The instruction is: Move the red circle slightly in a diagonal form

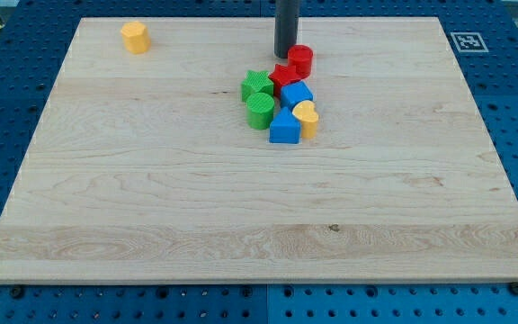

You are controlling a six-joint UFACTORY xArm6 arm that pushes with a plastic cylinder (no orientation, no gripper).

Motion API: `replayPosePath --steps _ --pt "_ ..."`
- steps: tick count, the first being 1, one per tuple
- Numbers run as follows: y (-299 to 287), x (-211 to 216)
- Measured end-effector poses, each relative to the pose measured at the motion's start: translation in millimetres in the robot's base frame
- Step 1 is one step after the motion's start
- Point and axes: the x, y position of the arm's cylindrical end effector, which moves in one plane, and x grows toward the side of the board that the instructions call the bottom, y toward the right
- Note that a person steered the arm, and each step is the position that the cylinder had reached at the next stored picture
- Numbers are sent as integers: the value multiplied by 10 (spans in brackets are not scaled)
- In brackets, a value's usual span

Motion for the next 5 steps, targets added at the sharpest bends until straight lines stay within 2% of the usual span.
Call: replayPosePath --steps 1,2,3,4,5 --pt "-72 -63" --pt "134 41" --pt "683 77" --pt "750 251" --pt "1242 263"
